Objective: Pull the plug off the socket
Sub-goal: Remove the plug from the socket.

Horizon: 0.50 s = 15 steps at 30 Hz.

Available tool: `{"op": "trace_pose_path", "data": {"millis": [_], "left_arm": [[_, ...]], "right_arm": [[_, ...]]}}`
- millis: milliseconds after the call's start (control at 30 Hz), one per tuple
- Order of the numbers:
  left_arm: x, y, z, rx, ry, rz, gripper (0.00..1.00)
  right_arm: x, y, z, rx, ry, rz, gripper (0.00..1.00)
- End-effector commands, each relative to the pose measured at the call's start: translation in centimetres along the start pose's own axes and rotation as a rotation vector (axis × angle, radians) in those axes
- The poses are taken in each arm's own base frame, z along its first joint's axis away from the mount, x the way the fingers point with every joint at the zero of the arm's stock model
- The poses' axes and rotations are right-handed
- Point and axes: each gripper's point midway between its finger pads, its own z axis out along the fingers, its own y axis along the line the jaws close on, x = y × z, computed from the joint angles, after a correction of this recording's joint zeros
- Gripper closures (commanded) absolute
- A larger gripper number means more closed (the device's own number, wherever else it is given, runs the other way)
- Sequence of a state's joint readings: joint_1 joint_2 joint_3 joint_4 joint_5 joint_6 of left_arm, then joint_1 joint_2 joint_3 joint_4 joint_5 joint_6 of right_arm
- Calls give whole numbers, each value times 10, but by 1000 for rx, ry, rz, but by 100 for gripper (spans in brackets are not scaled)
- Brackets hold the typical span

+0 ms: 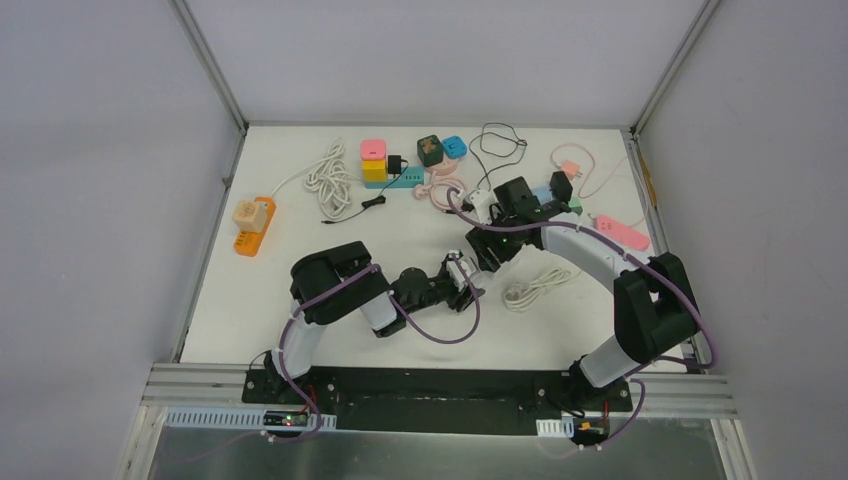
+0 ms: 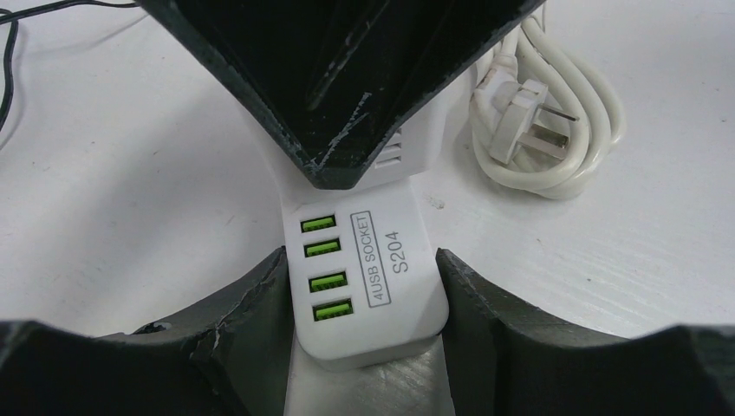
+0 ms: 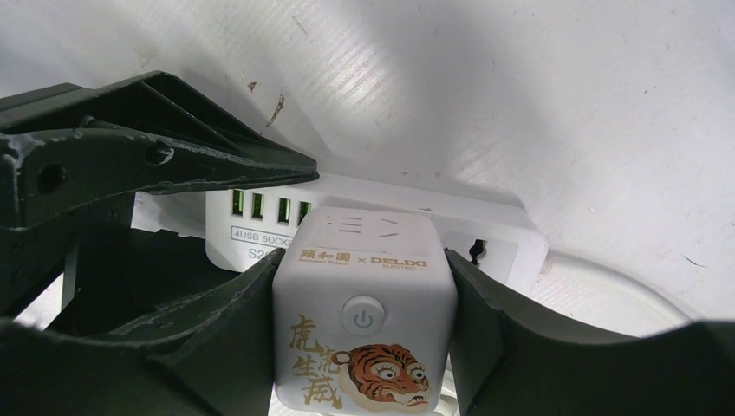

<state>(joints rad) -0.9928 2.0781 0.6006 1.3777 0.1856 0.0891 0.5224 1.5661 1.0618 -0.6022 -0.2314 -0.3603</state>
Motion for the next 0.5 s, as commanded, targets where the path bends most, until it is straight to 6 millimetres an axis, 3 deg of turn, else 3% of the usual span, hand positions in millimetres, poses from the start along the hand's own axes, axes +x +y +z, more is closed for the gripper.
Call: {"op": "trace_pose_path", "data": {"millis": [0, 233, 467], "left_arm": [[16, -3, 0, 34, 45, -21, 100], [16, -5, 0, 45, 45, -24, 100], [15, -5, 0, 49, 46, -29, 100]], "right_arm": [[-19, 28, -13, -132, -73, -75, 100], [-11, 13, -23, -224, -92, 66, 100], [-23, 35, -16, -161, -95, -47, 100]]}}
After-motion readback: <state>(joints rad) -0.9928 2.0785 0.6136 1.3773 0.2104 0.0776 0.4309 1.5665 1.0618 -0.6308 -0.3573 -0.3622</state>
